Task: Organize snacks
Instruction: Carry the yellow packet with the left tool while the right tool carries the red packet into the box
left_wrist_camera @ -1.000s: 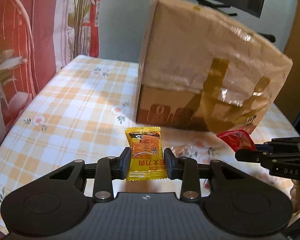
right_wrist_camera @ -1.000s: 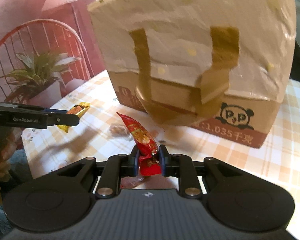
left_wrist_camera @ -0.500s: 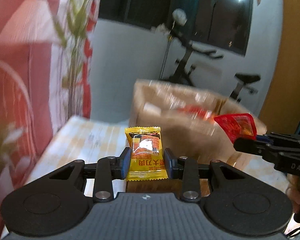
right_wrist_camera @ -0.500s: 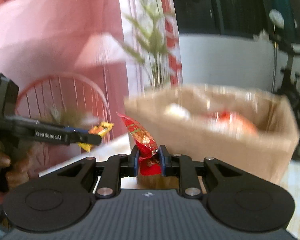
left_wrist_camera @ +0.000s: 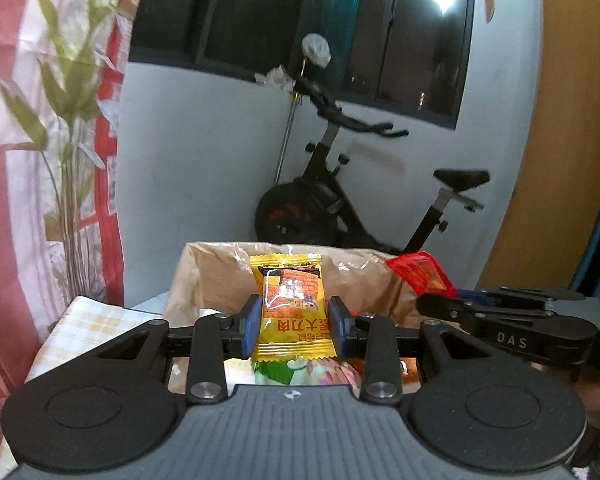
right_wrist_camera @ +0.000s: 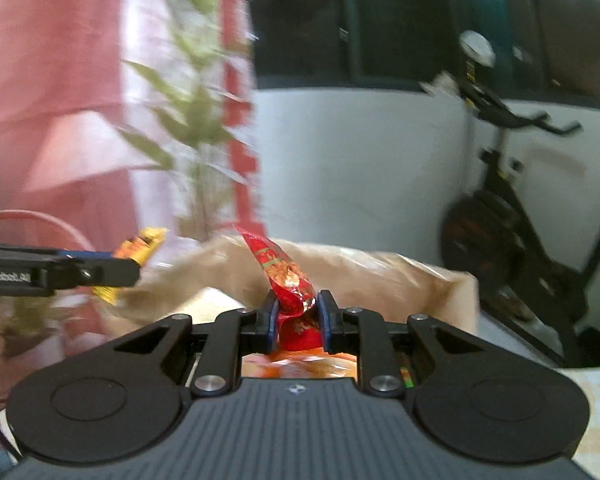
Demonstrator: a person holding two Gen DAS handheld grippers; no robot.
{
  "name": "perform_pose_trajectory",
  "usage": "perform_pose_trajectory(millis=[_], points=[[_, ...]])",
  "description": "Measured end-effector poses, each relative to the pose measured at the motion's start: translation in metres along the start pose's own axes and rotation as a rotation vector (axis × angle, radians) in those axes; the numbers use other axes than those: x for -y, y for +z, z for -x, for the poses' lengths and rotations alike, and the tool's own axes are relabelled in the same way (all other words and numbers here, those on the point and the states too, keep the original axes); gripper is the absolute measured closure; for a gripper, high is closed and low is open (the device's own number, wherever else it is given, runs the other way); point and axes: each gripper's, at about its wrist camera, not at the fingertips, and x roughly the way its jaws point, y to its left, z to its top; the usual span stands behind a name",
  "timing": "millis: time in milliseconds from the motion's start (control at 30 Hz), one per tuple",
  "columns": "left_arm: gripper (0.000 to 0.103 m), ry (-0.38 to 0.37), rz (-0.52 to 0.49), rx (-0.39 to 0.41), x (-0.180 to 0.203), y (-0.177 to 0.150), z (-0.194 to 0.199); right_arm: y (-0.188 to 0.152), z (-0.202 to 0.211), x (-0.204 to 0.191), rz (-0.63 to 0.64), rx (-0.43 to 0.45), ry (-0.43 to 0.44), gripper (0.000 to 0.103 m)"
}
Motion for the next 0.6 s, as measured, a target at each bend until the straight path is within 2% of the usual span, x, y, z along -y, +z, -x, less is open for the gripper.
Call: perform_pose_trajectory(millis=[100, 267, 300, 333, 367, 400, 433, 600], points=[[0.066, -0.005, 0.01, -0.025, -0.003, 0.001, -0.021, -0.004, -0.011, 0.012, -0.03, -0.038, -0.061, 0.082], [0.064, -0.009, -0.013, -0.062, -0.002, -0.001, -0.038, -0.014, -0.008, 0.024, -0.057, -0.052, -0.088, 0.081], [0.061, -0.011, -0.019, -0.071, 0.0, -0.002, -0.041, -0.016, -0.007, 0.025, -0.06, -0.051, -0.095, 0.08], [0.047, -0.011, -0.02, -0.08, 0.0, -0.002, -0.041, -0.015, -0.007, 0.026, -0.066, -0.052, -0.096, 0.077], [0.037, -0.008, -0.017, -0.081, -0.001, -0.003, -0.039, -0.015, -0.007, 0.028, -0.074, -0.056, -0.09, 0.068], [0.036, -0.003, -0.013, -0.072, -0.002, -0.004, -0.037, -0.014, -0.006, 0.027, -0.079, -0.054, -0.087, 0.059], [0.036, -0.002, -0.011, -0.066, -0.004, -0.003, -0.033, -0.014, -0.004, 0.027, -0.082, -0.047, -0.09, 0.056], [0.036, -0.002, -0.018, -0.066, -0.01, -0.003, -0.014, -0.011, 0.012, 0.021, -0.087, -0.012, -0.046, 0.055]])
